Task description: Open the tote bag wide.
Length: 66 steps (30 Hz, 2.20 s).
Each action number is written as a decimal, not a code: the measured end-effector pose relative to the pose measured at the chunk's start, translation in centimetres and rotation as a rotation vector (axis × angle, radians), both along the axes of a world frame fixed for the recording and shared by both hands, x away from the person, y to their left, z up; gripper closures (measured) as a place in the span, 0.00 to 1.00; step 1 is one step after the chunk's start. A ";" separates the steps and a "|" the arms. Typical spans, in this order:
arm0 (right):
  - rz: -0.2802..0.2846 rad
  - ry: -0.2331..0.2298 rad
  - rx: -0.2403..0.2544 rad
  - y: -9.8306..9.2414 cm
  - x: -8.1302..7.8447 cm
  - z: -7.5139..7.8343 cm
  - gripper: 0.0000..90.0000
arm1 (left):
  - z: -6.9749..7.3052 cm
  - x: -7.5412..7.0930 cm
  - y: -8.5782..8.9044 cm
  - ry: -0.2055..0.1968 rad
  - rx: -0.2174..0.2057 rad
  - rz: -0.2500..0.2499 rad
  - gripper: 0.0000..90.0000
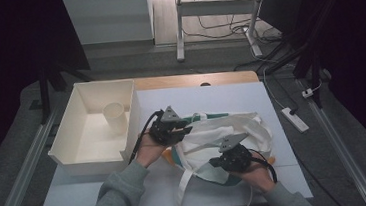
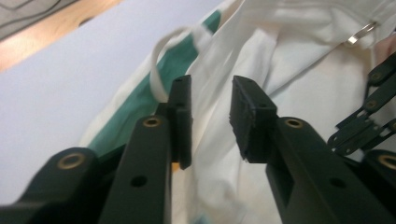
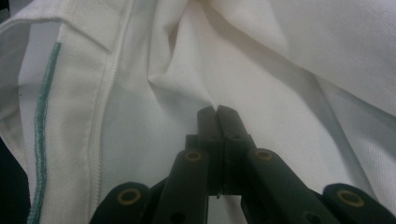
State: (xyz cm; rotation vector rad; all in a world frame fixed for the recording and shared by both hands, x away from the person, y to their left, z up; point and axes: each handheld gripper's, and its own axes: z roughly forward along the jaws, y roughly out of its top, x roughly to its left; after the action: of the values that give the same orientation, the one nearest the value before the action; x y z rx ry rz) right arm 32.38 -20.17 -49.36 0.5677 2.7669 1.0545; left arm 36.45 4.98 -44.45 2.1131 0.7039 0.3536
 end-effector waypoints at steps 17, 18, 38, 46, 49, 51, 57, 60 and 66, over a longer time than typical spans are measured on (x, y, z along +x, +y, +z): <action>0.045 -0.030 -0.002 0.3 -0.5 0.0 0.99 | -2.5 4.2 -2.8 0.093 0.095 -0.059 0.72; 0.051 -0.031 -0.003 0.4 -0.5 0.0 0.99 | -2.6 4.3 -2.9 0.095 0.107 -0.064 0.74; 0.087 -0.064 -0.008 0.8 -2.4 0.9 0.99 | -1.7 3.9 -0.4 0.046 0.056 0.041 0.97; 0.110 -0.109 -0.018 0.8 -4.4 2.9 0.99 | -1.2 4.2 1.2 0.044 0.014 0.104 0.97; 0.124 -0.088 -0.041 1.2 -5.0 2.7 0.99 | -1.4 4.4 1.5 0.059 0.007 0.111 0.97; 0.129 -0.058 -0.066 1.6 -5.0 1.9 0.99 | -1.7 4.4 1.3 0.065 0.021 0.111 0.97; 0.142 0.001 -0.089 1.9 -4.5 0.0 0.99 | -2.5 4.6 0.8 0.078 0.047 0.112 0.97; 0.142 0.005 -0.083 1.8 -4.4 0.0 0.99 | -2.7 4.6 0.8 0.086 0.044 0.107 0.97; 0.148 0.010 -0.077 1.8 -4.3 -0.2 0.97 | -1.8 3.7 1.1 0.053 0.021 0.095 0.85</action>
State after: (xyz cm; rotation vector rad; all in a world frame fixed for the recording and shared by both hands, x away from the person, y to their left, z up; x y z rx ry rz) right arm 28.12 -18.35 -49.59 0.3644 2.8809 0.9687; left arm 40.15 6.03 -46.26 2.1199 0.8371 0.3587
